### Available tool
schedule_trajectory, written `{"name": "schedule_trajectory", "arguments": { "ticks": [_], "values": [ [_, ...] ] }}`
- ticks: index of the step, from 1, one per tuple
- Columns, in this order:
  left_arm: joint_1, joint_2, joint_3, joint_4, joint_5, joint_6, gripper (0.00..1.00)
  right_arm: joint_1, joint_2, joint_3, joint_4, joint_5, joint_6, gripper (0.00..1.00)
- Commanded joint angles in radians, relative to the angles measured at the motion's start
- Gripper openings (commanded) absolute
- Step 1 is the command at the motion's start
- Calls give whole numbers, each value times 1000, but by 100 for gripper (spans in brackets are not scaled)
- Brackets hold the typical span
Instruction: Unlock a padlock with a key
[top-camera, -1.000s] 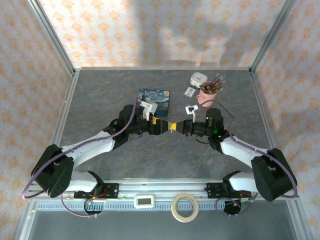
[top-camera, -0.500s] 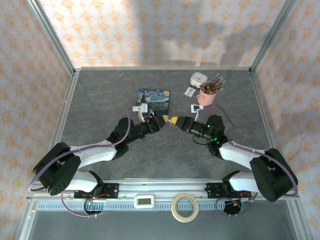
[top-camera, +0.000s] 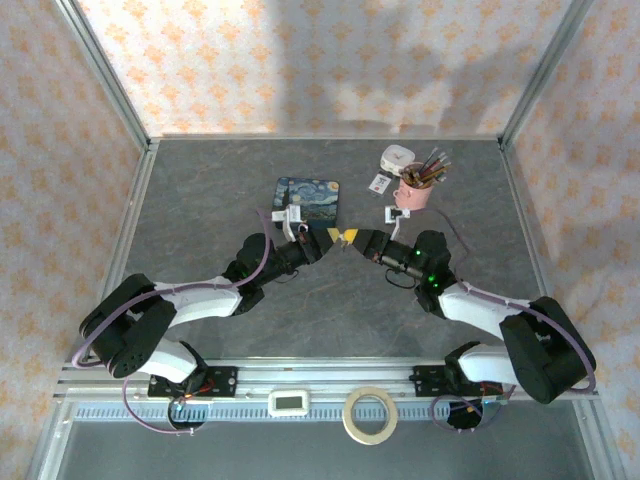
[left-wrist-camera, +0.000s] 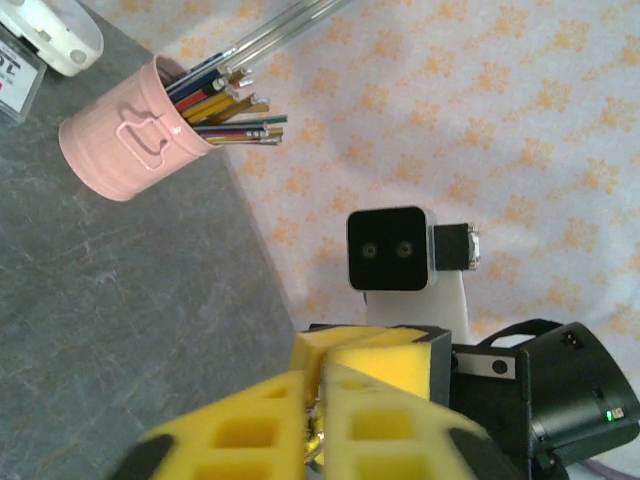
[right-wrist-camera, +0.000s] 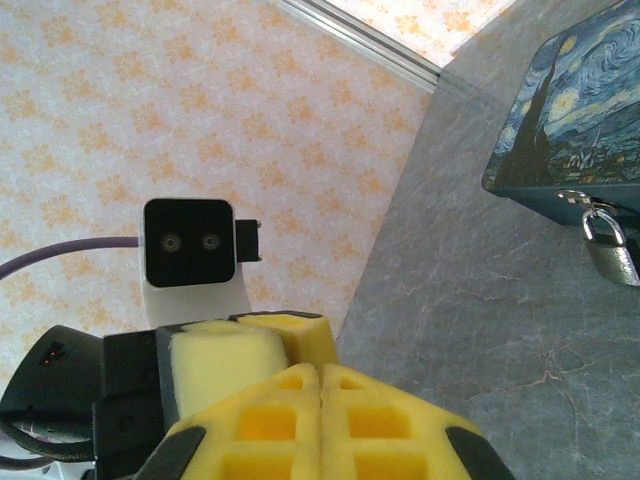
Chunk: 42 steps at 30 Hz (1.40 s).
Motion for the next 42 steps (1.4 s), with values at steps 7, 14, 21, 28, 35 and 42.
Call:
{"name": "schedule_trajectory", "arguments": {
  "ticks": [7,14,21,28,35,42],
  "values": [
    [-7,-4,38,29,15,43,0,9,-39,24,-52,-6,-92,25],
    [-8,-32,57,-82,55,120,0,-7,-49,57,-108,-81,-180,36],
    [-8,-36,53,-70,67,115,0,-7,4,35,-3,-149,-139,24],
    [-7,-52,47,-82,50,120,0,-7,-5,20,-7,-140,-144,10],
    [-6,-58,43,-77,42,116,0,-8,-1,18,-4,-135,-147,0],
    [78,-117,-22,-241,-127,168,67,-8,-15,18,-100,-50,-203,0]
  ]
}}
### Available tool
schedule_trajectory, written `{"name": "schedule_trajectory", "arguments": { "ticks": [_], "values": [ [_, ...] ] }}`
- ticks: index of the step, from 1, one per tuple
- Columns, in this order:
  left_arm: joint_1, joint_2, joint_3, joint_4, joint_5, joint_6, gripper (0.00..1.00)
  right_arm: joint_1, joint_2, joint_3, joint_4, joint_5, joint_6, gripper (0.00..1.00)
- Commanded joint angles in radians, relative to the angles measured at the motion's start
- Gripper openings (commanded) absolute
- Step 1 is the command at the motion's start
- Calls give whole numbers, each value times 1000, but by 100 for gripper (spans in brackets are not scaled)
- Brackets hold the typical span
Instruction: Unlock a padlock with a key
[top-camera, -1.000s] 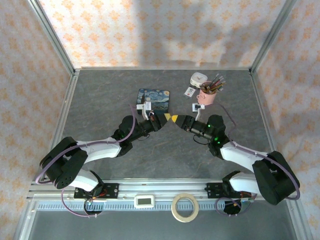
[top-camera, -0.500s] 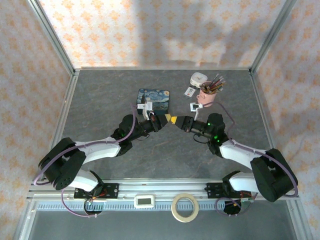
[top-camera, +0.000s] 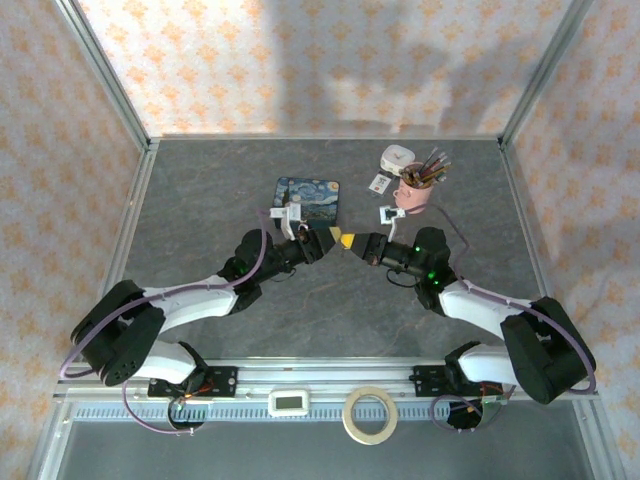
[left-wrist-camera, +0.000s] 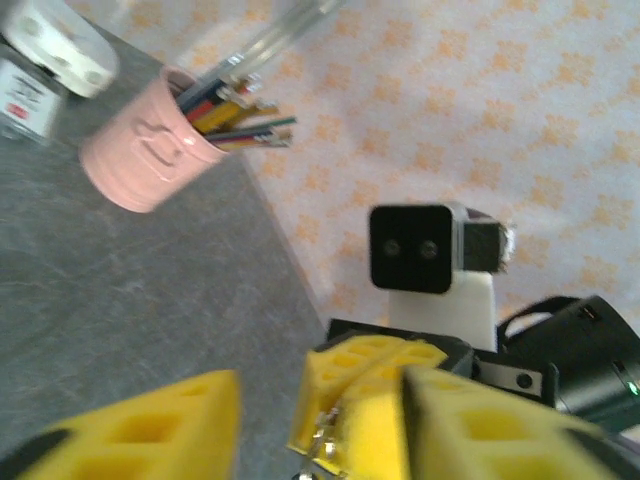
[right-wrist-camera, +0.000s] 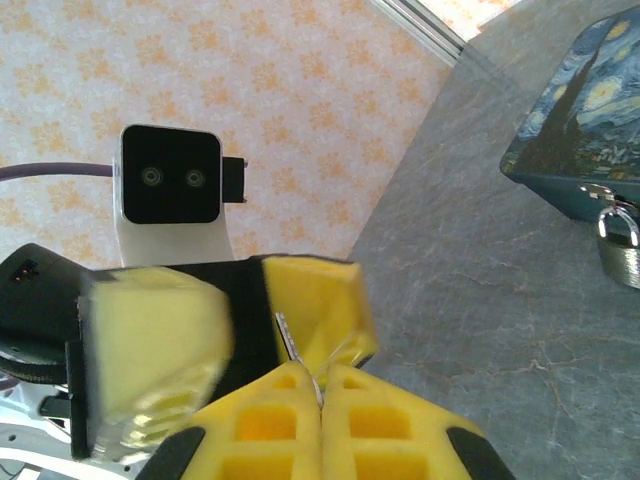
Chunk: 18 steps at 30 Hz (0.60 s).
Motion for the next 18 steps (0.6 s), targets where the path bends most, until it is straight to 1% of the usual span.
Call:
{"name": "schedule_trajectory", "arguments": {
  "ticks": [1,3,6,8,12,18],
  "values": [
    [79,-48,-46,-137,-141,68,67,2,-17,-4,-59,69,-60,0],
    [138,-28,-48,-228,-178,90,67,2,-15,2,-121,115,-90,0],
    [184,40,-33,-289,-182,137,66,3,-9,3,-174,164,-116,0],
    [192,99,3,-330,-176,168,66,3,-8,6,-200,183,-130,0],
    [196,233,117,-453,-203,227,67,2,-14,16,-267,237,-160,0],
    [199,383,250,-531,-224,289,67,4,-34,14,-300,251,-174,0]
  ]
}}
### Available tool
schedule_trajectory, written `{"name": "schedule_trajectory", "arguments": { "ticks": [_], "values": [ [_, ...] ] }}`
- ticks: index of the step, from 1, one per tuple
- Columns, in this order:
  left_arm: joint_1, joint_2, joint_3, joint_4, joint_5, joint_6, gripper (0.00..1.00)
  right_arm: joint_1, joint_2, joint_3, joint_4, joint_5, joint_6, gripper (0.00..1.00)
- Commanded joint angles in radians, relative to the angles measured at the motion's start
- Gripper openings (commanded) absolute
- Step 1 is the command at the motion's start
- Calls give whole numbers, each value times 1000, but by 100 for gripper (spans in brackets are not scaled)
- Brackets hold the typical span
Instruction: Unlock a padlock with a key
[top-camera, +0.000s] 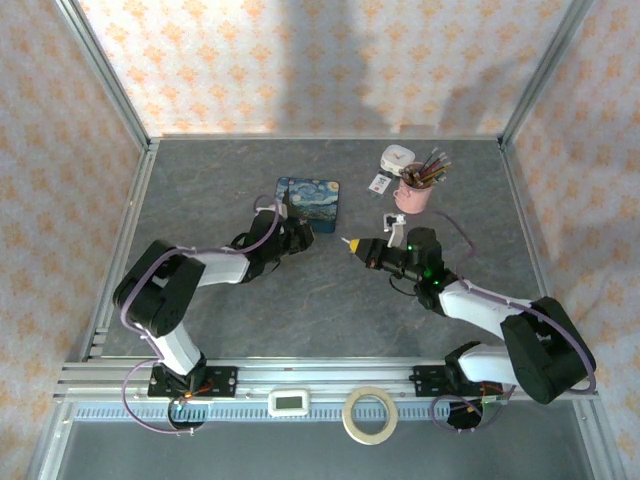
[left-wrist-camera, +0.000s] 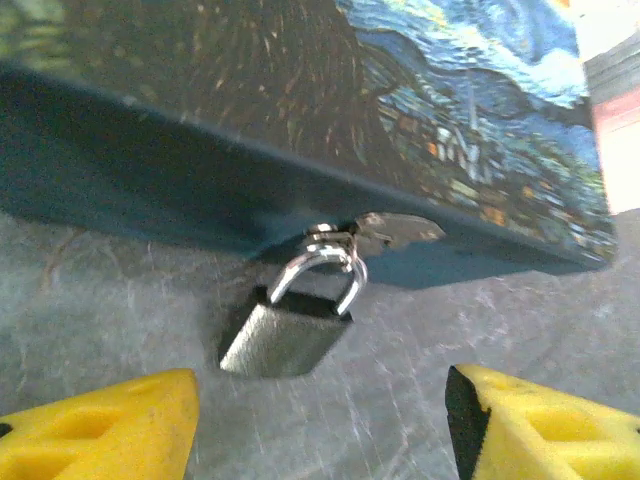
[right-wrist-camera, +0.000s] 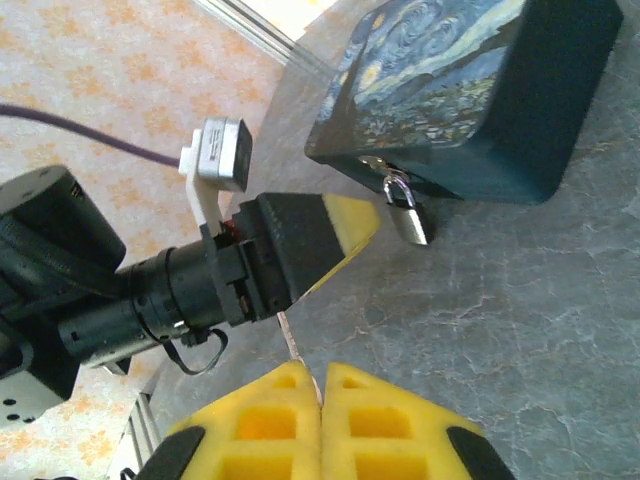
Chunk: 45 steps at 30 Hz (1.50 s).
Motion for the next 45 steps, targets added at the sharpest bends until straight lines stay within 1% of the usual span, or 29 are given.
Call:
{"name": "schedule_trajectory", "arguments": {
  "ticks": [1,3,5,9,13,14,19,22,24,26,29,31,34,35,38,40,45],
  "values": [
    [7,47,63,-74,-40,67,67,3,-38,12,-22,34,-34,0],
    [6,78,88,-82,-56,67,67,4,-46,12,-29,39,-39,0],
    [7,105,107,-89,-75,100,66,4,-50,16,-35,42,-41,0],
    [7,154,147,-105,-88,118,61,3,-46,24,-39,37,-45,0],
    [8,179,173,-100,-70,118,51,4,-40,32,-38,34,-44,0],
    [7,211,177,-97,-64,118,47,4,-38,32,-37,32,-44,0],
    [7,236,192,-78,-25,107,26,3,-15,31,-22,24,-31,0],
    [8,248,196,-63,-2,88,23,4,-5,26,-5,22,-20,0],
    [8,252,193,-45,11,78,19,4,1,26,-2,19,-15,0],
    [9,252,188,-27,23,57,18,3,4,26,1,19,-14,0],
    [9,251,173,6,45,25,10,3,6,25,2,22,-12,0],
    [10,248,167,22,68,4,7,3,7,23,2,23,-11,0],
    [9,236,157,32,90,-25,8,3,8,20,2,22,-11,0],
    [8,230,152,38,93,-33,11,3,9,19,4,23,-12,0],
    [8,217,139,40,79,-40,24,4,12,15,8,23,-9,0],
    [8,214,134,39,54,-39,29,3,16,14,16,21,-6,0],
    [7,226,109,122,48,-73,28,3,18,8,24,18,-4,0]
  ]
}}
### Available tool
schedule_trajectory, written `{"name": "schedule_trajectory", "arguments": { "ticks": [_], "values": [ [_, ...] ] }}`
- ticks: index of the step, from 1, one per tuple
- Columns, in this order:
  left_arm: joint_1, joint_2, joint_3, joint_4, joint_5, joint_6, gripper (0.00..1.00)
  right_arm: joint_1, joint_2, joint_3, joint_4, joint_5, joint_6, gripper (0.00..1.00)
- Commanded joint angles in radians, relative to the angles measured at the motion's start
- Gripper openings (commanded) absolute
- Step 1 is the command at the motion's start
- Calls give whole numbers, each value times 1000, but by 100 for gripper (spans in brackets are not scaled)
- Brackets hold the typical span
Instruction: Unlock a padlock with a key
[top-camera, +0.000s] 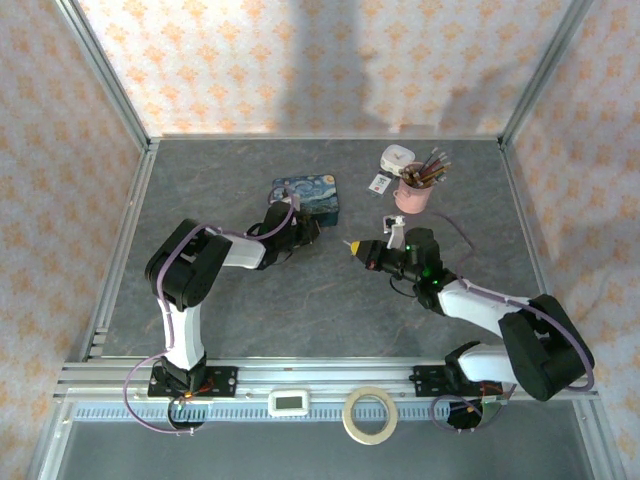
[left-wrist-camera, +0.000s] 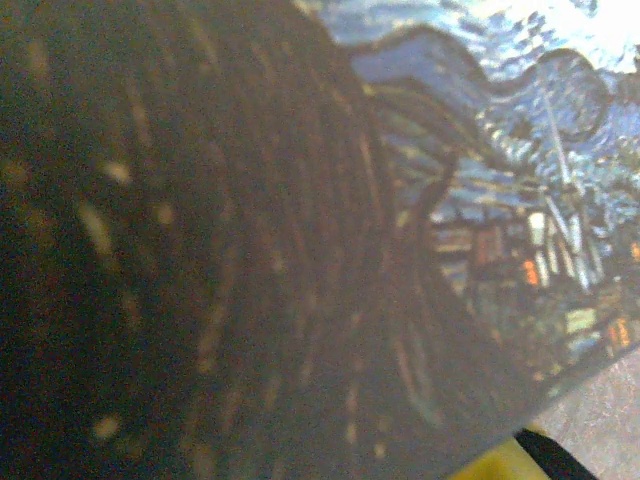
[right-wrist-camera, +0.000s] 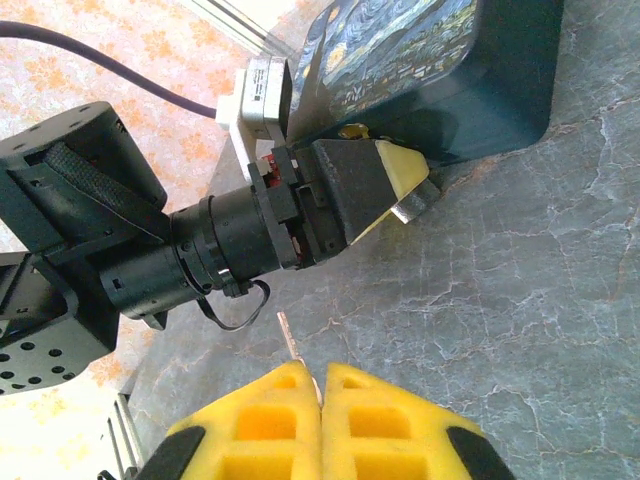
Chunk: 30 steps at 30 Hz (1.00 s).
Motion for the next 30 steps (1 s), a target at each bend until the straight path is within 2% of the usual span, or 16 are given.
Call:
{"name": "schedule_trajectory", "arguments": {
  "ticks": [1,8,14,19,25,30],
  "values": [
    [-2,13,-32,27,-19,-44,27,3,0,4,50,3,8,0],
    [-5,28,-38,75,5,-89,1,3,-5,-16,50,17,12,0],
    [-5,-23,-66,141,106,-183,0,3,72,-50,154,29,101,0],
    [-6,-78,-140,340,199,-364,0,3,216,-52,309,14,222,0],
    [-6,-93,-192,512,249,-511,0,6,360,-21,458,-19,300,0],
    [-7,-95,-207,553,251,-543,0,18,434,23,521,-30,325,0]
  ]
}}
